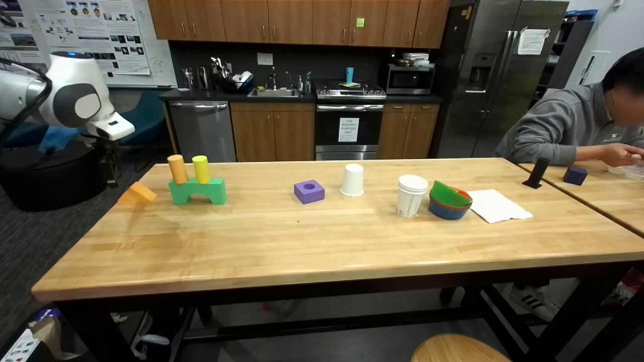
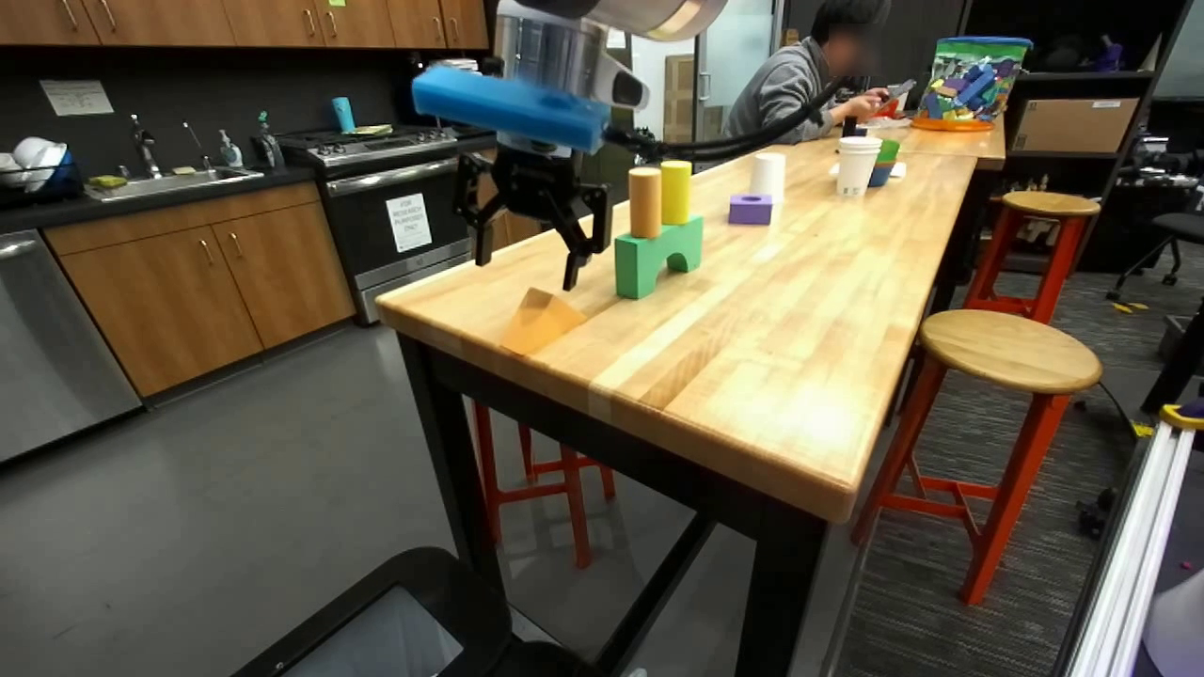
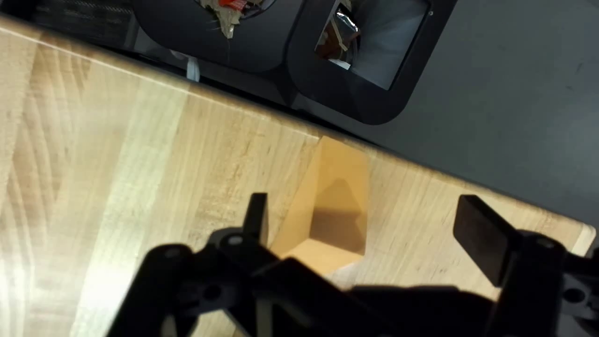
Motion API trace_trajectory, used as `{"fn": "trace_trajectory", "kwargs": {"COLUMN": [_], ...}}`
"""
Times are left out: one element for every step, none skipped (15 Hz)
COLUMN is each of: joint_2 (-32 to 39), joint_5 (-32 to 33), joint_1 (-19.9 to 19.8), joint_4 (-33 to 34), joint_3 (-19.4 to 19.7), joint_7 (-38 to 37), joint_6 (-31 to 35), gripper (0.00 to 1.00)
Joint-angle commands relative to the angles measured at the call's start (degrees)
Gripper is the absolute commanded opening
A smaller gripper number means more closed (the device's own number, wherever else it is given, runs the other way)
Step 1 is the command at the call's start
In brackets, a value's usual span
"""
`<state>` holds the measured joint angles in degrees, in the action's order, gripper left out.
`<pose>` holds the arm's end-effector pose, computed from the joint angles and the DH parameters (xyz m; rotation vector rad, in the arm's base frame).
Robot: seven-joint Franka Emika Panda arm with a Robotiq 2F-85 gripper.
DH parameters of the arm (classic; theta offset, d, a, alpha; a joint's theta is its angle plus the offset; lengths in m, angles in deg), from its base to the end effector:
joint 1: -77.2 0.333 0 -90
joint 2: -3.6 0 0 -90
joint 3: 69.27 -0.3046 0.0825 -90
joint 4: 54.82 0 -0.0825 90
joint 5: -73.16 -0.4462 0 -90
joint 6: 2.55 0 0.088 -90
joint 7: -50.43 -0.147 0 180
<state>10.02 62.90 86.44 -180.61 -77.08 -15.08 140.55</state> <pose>0.5882 0.1843 0.2610 -2.5699 1.3727 -0.0773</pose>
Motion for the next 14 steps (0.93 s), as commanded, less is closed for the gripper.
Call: {"fn": "trace_trajectory", "kwargs": {"joint_2": [1.7,2.0,2.1,2.3,2.5,2.7,2.8,2.8,2.9,2.9,3.0,2.9,2.9,2.9], "joint_5": [1.3,1.1,1.0,0.7,0.4,-0.2,-0.5,-0.7,-0.9,-1.2,-1.8,-2.0,-2.2,-2.4], "joint_1": [0.4,0.4,0.4,0.4,0.4,0.3,0.3,0.3,0.3,0.3,0.2,0.2,0.2,0.2], "joint_4": [3.4,3.8,4.0,4.3,4.4,4.4,4.2,4.0,3.8,3.6,3.3,3.1,3.0,2.8], "joint_3": [0.7,0.7,0.8,0.8,0.8,0.7,0.7,0.8,0.8,0.8,0.7,0.7,0.8,0.9], "joint_7": [-2.0,-2.0,-2.0,-2.0,-1.8,-1.4,-1.5,-1.5,-1.6,-1.5,-1.4,-1.4,-1.6,-1.9], "joint_6": [-2.8,-3.1,-3.3,-3.5,-3.4,-3.2,-2.9,-2.6,-2.7,-2.5,-2.2,-2.0,-2.1,-2.0], "gripper": [1.00,1.00,1.00,1.00,1.00,1.00,1.00,1.00,1.00,1.00,1.00,1.00,1.00,1.00]}}
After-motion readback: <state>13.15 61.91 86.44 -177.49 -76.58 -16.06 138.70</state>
